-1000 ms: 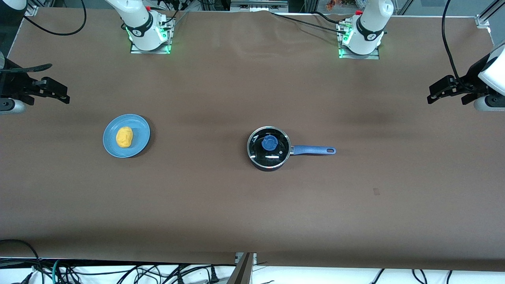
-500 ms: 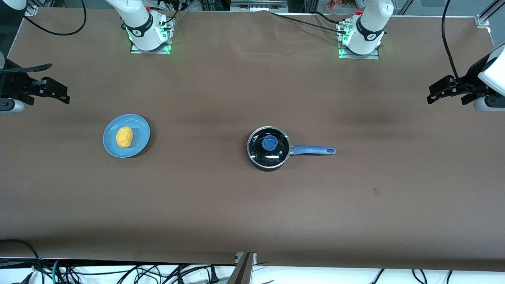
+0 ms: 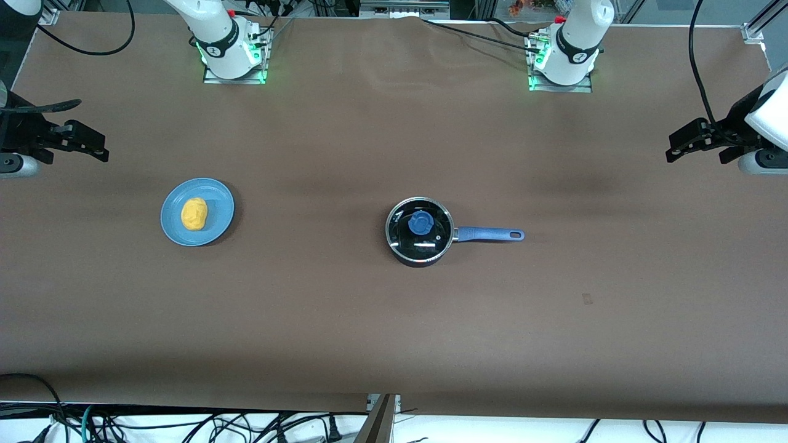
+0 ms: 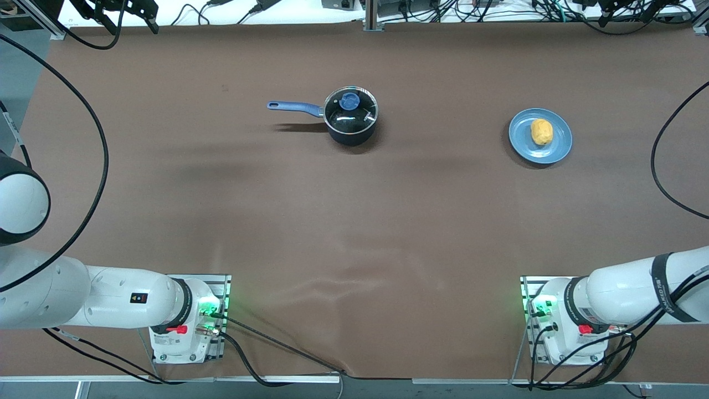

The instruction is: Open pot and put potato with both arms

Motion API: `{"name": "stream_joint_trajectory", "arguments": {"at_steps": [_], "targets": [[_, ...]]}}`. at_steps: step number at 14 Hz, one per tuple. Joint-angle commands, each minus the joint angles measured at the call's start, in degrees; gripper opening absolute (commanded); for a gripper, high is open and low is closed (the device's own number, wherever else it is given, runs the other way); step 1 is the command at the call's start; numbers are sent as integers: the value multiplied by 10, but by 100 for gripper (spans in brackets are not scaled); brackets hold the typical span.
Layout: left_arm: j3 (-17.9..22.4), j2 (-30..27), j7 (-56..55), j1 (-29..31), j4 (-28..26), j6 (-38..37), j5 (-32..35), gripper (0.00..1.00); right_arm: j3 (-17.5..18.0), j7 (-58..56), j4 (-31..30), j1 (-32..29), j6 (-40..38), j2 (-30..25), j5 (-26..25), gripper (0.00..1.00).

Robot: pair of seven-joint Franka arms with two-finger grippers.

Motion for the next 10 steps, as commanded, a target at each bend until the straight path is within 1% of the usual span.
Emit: {"name": "stream_joint_trajectory", "arguments": {"at_steps": [1, 10], "targets": [[-3, 4, -1, 4, 11, -8, -12, 100, 1, 1, 14, -5, -3, 6, 11, 100], [-8, 9, -2, 3, 8, -6, -10, 100, 1, 1, 14, -5, -3, 6, 10, 100]]}}
